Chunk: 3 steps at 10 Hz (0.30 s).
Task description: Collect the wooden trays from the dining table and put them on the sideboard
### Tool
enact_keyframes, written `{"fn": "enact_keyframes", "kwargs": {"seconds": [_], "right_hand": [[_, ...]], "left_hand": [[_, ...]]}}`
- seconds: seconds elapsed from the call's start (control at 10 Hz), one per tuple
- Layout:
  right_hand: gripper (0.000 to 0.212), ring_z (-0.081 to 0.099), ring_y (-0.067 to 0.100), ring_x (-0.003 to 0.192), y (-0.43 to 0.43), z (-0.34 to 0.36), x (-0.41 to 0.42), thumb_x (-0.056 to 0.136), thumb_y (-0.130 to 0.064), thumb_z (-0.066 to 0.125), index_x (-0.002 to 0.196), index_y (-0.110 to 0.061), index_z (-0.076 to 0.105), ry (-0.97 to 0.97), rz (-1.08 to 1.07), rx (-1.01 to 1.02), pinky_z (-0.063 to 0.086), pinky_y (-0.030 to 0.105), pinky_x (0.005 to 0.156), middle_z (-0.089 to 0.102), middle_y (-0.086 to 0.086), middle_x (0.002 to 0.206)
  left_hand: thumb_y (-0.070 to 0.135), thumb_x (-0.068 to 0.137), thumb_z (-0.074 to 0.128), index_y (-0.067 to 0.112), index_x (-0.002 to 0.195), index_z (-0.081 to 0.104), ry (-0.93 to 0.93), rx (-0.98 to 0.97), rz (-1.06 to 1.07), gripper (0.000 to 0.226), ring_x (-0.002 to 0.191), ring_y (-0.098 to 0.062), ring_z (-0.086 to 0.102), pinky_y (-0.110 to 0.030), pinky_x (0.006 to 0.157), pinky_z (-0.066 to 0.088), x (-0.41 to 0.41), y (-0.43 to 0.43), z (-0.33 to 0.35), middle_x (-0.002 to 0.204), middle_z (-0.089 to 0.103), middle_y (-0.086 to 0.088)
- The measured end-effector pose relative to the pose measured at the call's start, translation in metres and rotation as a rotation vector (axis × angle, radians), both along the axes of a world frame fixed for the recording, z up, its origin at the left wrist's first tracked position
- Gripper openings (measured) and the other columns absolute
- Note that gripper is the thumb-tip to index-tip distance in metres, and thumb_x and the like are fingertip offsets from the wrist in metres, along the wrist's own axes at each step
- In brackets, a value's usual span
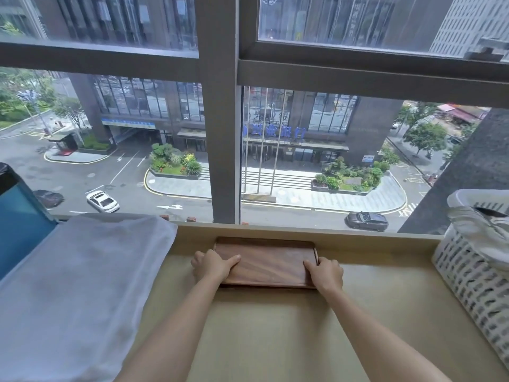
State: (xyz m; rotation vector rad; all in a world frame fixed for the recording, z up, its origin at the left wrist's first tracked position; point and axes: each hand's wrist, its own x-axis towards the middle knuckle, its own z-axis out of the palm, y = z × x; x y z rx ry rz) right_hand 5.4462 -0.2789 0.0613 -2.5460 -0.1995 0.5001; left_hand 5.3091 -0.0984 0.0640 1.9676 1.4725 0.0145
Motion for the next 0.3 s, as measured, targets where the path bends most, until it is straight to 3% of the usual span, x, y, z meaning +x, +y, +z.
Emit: {"fn": "enact_keyframes", "kwargs": {"seconds": [0.1,0.2,0.3], "right_hand": [[0.05,0.033,0.036,0.129,-0.001,0.003,-0.003,0.092,-0.04,0.043,0.126,-0.005,0.05,-0.007,0.042,-0.058,0.034,0.042,0.105,0.041,0.021,0.135],[0.051,0.031,0.037,0.13,-0.003,0.01,-0.007,0.095,-0.039,0.036,0.13,-0.003,0.042,-0.039,0.079,-0.08,0.032,0.042,0.105,0.036,0.022,0.138],[0.051,0.031,0.037,0.13,-0.002,0.019,-0.008,0.096,-0.037,0.034,0.131,0.0,0.036,-0.113,0.108,-0.047,0.031,0.042,0.106,0.036,0.023,0.138]], "left_hand": [[0.059,0.082,0.051,0.008,0.134,0.043,0.058,0.033,-0.076,0.073,0.133,-0.031,0.031,-0.039,0.107,0.033,-0.004,0.002,0.004,0.144,0.034,-0.015],[0.055,0.09,0.038,0.012,0.148,0.017,0.053,0.086,-0.148,0.076,0.139,-0.031,0.024,-0.042,0.111,0.028,-0.01,-0.001,0.014,0.152,0.025,-0.016],[0.05,0.094,0.032,0.011,0.15,0.005,-0.005,0.158,-0.151,0.073,0.144,-0.031,0.014,-0.045,0.115,0.022,-0.018,0.003,0.031,0.158,0.013,-0.014]]}}
